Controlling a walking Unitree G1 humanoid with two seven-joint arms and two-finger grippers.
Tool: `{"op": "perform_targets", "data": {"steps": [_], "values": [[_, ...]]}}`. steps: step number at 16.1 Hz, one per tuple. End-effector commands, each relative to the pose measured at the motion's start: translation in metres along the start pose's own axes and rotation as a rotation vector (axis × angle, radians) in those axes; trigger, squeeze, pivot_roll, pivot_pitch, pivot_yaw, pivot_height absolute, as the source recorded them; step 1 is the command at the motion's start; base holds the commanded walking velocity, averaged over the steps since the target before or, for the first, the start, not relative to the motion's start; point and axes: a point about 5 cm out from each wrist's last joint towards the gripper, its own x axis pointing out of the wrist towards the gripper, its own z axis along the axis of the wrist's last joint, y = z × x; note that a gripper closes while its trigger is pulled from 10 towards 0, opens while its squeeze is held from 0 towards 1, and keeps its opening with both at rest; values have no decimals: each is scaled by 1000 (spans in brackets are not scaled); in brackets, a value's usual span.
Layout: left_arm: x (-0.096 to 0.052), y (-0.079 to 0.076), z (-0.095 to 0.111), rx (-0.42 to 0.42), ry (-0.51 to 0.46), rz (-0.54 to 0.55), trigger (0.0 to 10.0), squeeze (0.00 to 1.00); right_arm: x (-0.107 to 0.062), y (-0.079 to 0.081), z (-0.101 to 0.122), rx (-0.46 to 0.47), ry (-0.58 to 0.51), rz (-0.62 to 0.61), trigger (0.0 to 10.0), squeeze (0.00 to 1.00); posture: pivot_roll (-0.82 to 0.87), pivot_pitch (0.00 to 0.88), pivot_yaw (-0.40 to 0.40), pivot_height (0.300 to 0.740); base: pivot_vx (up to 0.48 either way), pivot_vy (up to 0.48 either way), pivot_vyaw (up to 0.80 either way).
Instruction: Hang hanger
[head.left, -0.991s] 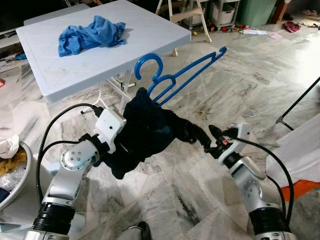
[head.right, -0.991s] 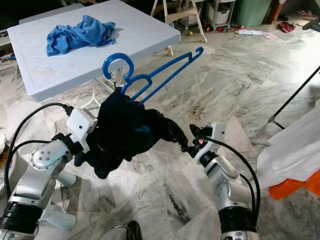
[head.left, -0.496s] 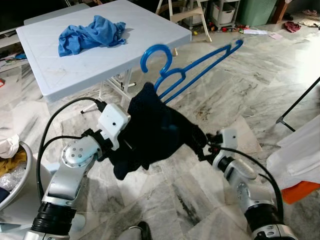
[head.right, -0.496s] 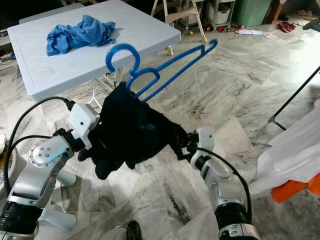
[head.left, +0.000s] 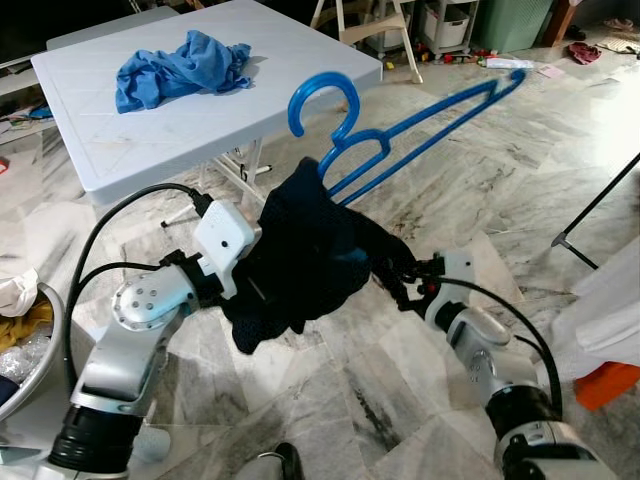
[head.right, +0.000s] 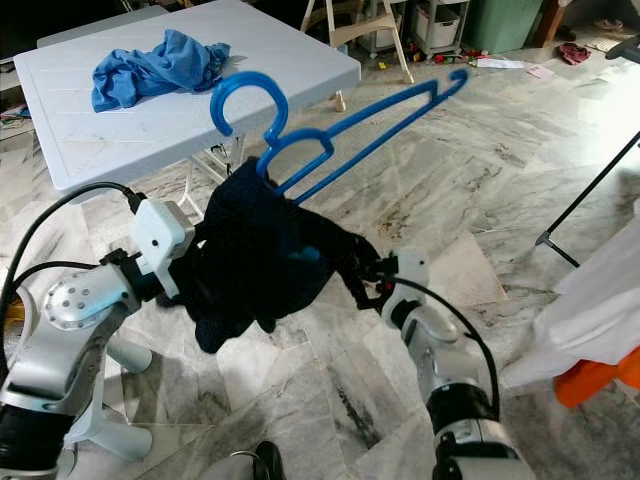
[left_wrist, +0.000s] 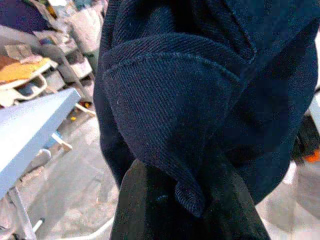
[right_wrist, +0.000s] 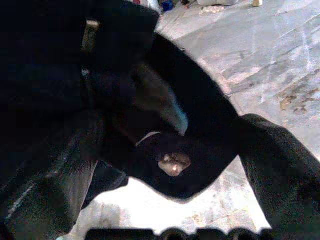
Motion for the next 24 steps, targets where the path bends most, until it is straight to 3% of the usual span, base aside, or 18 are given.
{"op": "perform_targets", "data": {"steps": [1, 6, 11, 16, 19, 22, 24], "values": [[-4, 0, 6, 26, -11, -17, 0, 0, 1, -2, 3, 3, -9, -7, 10000, 0, -55, 118, 74, 740, 0, 0, 0], [-4, -4, 5, 9, -11, -34, 0, 0, 0, -7, 3, -20, 5, 21, 10000, 0, -60, 116, 72, 740, 0, 0, 0], [-1, -6, 10, 14, -24, -102, 0, 0, -1, 6, -5, -31, 78, 277, 10000, 0, -59, 110, 75, 740, 0, 0, 0], [2, -7, 19, 17, -49, -131, 0, 0, -3, 14, -12, -20, 109, 393, 10000, 0, -54, 107, 74, 740, 0, 0, 0], [3, -4, 24, 24, -61, -128, 0, 0, -6, 16, -20, -20, 145, 433, 0, 0, -51, 106, 72, 740, 0, 0, 0], [3, -4, 25, 26, -65, -126, 0, 0, -7, 13, -20, -38, 145, 411, 0, 0, -50, 103, 70, 740, 0, 0, 0], [3, -3, 26, 29, -65, -123, 0, 0, -10, 3, -26, -81, 199, 327, 0, 0, -50, 101, 69, 740, 0, 0, 0]]}}
